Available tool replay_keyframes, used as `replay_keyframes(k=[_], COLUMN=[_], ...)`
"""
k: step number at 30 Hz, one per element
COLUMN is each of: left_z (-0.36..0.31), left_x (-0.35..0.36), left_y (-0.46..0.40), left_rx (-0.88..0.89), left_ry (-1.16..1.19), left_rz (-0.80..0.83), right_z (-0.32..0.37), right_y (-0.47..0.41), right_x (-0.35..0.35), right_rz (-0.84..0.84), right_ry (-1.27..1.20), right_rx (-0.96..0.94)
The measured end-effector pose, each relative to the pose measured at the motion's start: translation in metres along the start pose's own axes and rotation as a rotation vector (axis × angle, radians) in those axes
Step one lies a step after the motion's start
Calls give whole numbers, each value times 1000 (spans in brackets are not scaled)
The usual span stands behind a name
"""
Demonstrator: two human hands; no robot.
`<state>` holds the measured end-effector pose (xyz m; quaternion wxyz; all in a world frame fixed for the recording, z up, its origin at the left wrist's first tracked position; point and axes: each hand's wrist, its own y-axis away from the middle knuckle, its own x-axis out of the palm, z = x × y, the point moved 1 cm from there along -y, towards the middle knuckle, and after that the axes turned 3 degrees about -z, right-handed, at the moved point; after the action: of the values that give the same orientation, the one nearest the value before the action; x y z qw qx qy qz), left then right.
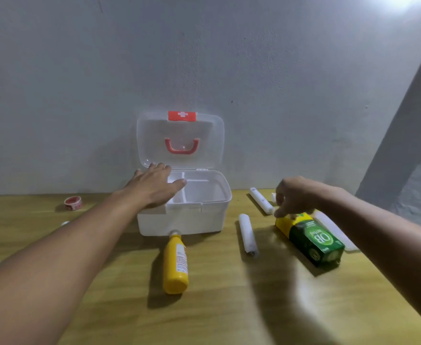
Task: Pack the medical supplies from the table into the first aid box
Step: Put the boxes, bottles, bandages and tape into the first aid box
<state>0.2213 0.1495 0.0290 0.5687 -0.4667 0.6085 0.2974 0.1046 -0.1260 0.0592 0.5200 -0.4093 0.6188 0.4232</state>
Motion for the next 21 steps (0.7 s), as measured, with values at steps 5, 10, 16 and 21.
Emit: replay_keyframes(k=[5,10,16,21], left_z=[-4,-6,-8,-5], left_x=[11,12,10,14], left_y=[4,8,9,6], left_rx=[-14,-30,-23,-27], left_ry=[-24,-27,-34,-32], left_rz=[39,20,27,35], right_z=[-25,-25,-13,42], right_y=[18,25,9,2], right_x=[15,20,-25,-64], right_rz=[104,55,-202,-294], right_ry=[13,-76,-299,-244], right_rx=[98,104,-18,-279])
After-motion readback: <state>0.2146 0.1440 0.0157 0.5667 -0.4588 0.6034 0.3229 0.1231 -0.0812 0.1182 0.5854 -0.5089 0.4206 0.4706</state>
